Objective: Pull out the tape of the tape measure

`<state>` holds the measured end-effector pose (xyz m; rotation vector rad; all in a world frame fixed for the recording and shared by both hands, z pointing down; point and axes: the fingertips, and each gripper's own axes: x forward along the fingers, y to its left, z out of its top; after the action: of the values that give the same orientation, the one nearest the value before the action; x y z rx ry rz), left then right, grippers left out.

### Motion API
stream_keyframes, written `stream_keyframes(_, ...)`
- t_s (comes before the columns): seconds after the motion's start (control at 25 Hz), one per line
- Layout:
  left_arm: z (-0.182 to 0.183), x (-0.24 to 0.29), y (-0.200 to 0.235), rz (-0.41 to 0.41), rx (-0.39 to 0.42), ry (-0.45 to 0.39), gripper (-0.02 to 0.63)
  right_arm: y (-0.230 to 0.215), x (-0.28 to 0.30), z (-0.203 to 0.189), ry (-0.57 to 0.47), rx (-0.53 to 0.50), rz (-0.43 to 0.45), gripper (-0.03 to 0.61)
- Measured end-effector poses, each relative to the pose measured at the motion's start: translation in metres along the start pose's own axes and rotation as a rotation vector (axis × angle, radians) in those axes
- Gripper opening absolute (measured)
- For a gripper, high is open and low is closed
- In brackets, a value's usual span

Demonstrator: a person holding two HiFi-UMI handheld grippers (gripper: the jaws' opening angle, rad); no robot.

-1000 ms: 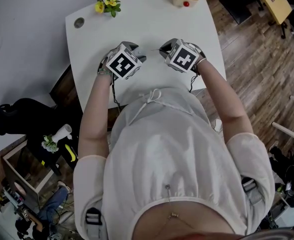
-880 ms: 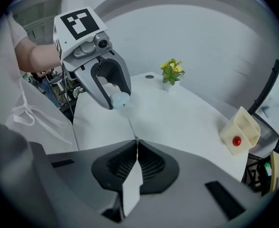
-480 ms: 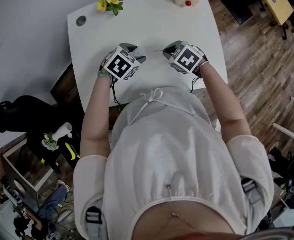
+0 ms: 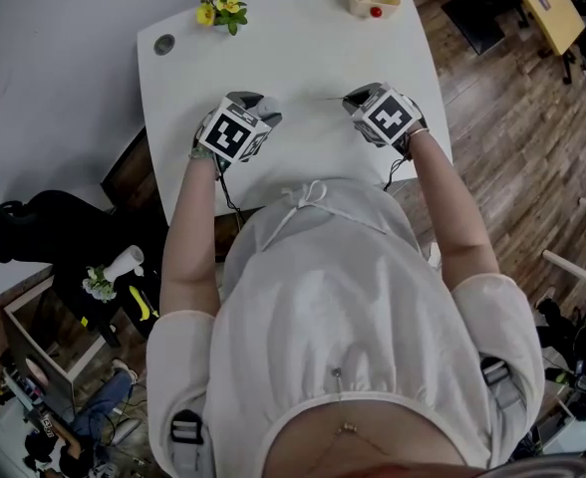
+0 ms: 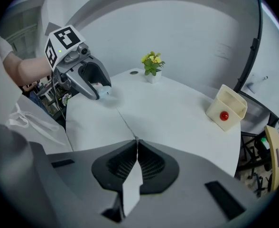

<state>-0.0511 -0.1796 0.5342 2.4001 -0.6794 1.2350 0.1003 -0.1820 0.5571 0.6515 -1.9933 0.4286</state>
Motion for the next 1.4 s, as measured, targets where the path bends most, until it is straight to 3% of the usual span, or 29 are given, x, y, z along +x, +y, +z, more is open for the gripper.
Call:
stream_keyframes(0.16, -0.001, 0.003, -0.001, 0.011, 0.013, 0.012, 0.227, 0.001, 0.001, 0.002, -0.010, 0.016, -0.004, 0.014)
stream_keyframes(0.36, -0.013, 0.003, 0.011, 0.054, 0.016, 0.039, 0.227, -0.023, -0.002, -0.012, 0.034, 0.022, -0.096, 0.014)
stream_keyframes(0.52, -0.019, -0.005, 0.021, 0.058, -0.046, 0.018, 0.227, -0.022, 0.002, -0.022, 0.032, 0.072, -0.046, 0.014)
stream_keyframes(0.64, -0.021, -0.001, 0.021, 0.082, -0.022, 0.019, 0.227, -0.019, 0.006, -0.022, 0.037, 0.052, -0.057, 0.014)
stream_keyframes(0.84, -0.027, 0.001, 0.024, 0.090, -0.041, 0.029, 0.227, -0.021, 0.012, -0.027, 0.061, 0.120, -0.061, 0.013)
stream_keyframes(1.0, -0.041, -0.004, 0.042, 0.145, -0.083, 0.039, 0.227, -0.043, 0.004, -0.026, 0.083, 0.088, -0.165, 0.012)
stream_keyframes(1.16, -0.048, -0.011, 0.052, 0.161, -0.134, 0.031, 0.227, -0.042, 0.010, -0.038, 0.098, 0.152, -0.124, 0.012)
stream_keyframes(1.4, -0.056, -0.010, 0.053, 0.182, -0.153, 0.038, 0.227, -0.042, 0.013, -0.036, 0.088, 0.163, -0.126, 0.012)
